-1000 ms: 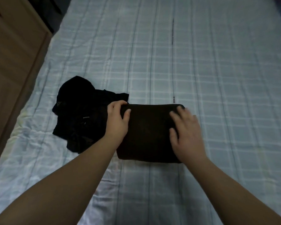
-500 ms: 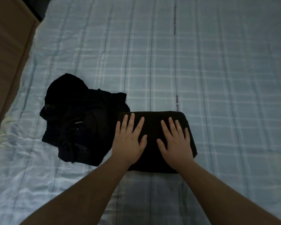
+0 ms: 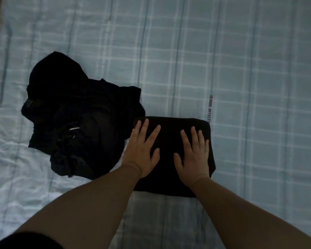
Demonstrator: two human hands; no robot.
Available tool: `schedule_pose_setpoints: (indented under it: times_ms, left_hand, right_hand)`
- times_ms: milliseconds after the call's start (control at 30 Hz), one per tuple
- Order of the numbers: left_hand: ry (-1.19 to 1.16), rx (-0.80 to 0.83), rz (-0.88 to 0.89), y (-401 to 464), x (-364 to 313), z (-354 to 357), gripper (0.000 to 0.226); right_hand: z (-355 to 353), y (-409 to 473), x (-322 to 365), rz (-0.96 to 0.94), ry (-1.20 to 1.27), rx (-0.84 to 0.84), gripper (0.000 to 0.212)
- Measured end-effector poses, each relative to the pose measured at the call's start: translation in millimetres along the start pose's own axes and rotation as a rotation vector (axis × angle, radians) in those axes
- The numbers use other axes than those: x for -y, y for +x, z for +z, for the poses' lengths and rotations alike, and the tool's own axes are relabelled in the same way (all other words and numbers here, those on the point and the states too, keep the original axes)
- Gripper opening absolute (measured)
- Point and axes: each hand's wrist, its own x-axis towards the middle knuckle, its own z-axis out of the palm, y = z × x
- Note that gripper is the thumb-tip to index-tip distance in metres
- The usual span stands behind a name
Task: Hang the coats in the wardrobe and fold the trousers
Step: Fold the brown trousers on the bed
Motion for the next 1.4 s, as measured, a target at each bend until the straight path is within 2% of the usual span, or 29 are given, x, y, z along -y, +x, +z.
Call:
schedule_pose_setpoints:
  times_ms: [333,500,667,767,833,900,967,1067,1233,1400]
  left_hand:
    - [-0.233,-0.074,0.094,0.6,13.6,14.1,0.069]
    - [-0.206,-0.098,0.085,-6.9,7.5,4.9,0.068]
    - [-0.126,-0.077,0.000,-20.2,-9.1,-21.1,0.067]
    - [-0.106,-0.097,-0.041,-29.2,-16.0,-40.0,0.067]
    - [-0.025,-0.165,-0.070,-43.6,-18.9,-49.4,0.066]
    - [-0.059,-0.194,-0.092,-62.3,-22.8,-51.0,0.066]
    - [-0.221,-0.170,-0.132,-79.4,-25.2,-44.9,0.067]
    - [-0.432,-0.164,-0.171,-84.1,-23.5,-34.7,0.066]
    - [-0.560,-0.091,-0.225,-73.7,-16.9,-28.8,0.062]
    - [-0.646,-0.080,-0.265,-76.7,-21.5,-29.2,0.061]
  right_hand:
    - [10.4,2.3,-7.1,-0.049,0.038,-0.074,0.074]
    - [1.8,-5.7,-1.8,-0.050,0.051,-0.080,0.073]
    - [-23.2,-18.8,8.3,-0.037,0.070,-0.067,0.070]
    - [-46.1,-34.1,14.1,-0.046,0.068,-0.125,0.068]
    - [-57.3,-47.5,15.2,0.006,-0.027,-0.206,0.068]
    - [-59.6,-58.7,13.5,0.123,-0.069,-0.190,0.071]
    - [-55.4,-65.3,10.9,0.185,0.049,-0.103,0.074]
    - [-47.3,-63.0,4.5,0.133,0.300,-0.026,0.075]
    - [-41.7,-51.5,-3.9,0.100,0.544,0.065,0.077]
    - [-39.5,-54.3,-8.2,0.117,0.651,0.083,0.080]
